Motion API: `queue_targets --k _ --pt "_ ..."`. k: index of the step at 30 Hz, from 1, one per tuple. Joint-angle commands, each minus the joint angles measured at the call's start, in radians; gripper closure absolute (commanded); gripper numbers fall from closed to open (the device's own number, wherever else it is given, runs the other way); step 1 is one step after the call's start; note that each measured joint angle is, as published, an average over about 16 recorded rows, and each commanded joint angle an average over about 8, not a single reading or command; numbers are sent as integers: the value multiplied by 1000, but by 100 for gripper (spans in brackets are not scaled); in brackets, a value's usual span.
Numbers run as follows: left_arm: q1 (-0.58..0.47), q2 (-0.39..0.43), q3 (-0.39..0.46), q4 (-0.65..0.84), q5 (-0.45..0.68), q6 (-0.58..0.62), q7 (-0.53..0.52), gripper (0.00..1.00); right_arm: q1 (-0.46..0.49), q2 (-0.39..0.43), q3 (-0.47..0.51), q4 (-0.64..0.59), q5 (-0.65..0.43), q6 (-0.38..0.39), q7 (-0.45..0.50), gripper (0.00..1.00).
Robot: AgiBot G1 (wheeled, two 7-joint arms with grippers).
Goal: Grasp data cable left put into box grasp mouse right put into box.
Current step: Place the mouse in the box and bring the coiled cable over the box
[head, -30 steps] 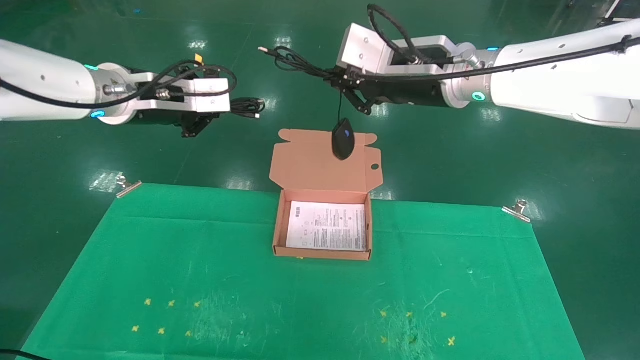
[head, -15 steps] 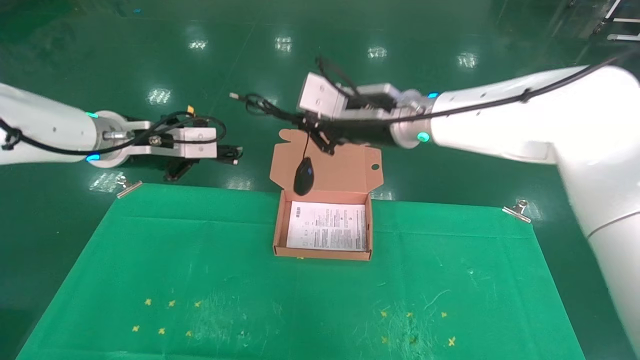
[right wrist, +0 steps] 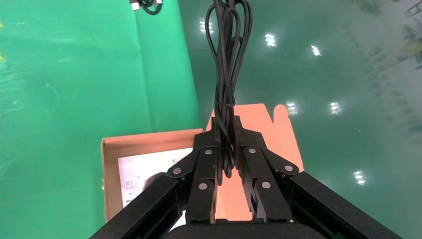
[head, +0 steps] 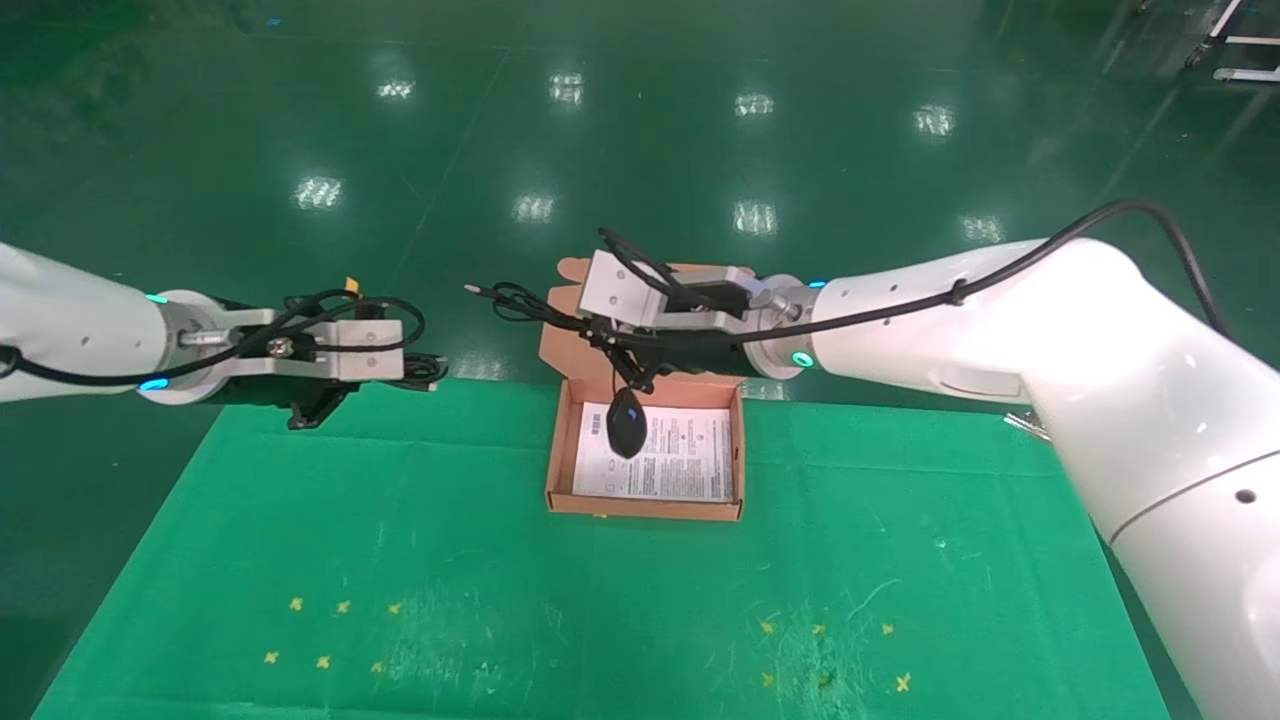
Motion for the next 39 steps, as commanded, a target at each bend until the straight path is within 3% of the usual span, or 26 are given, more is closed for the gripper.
queue_targets --k 1,12,21,23,29,30,31,39 --pt "5 -7 2 -14 6 11 -14 100 -6 -1 -28 -1 9 15 7 100" --pt "10 -14 4 -37 15 18 -28 100 -34 -2 -151 -40 137 76 81 100" --pt "11 -15 4 -40 16 19 -30 100 -34 0 -250 -130 177 126 96 100" --pt "11 -15 4 -40 16 19 -31 100 -31 0 -274 -145 182 133 96 87" --pt "11 -15 4 -41 16 20 -31 100 -27 2 -315 -155 198 146 93 12" --pt "12 -15 4 -41 15 19 -31 100 -28 4 -318 -153 202 147 93 4" --pt "12 -14 4 -42 14 18 -30 100 -28 7 -321 -150 204 148 94 0" --pt "35 47 5 4 -7 -43 -9 100 -35 51 -330 -105 223 150 100 0"
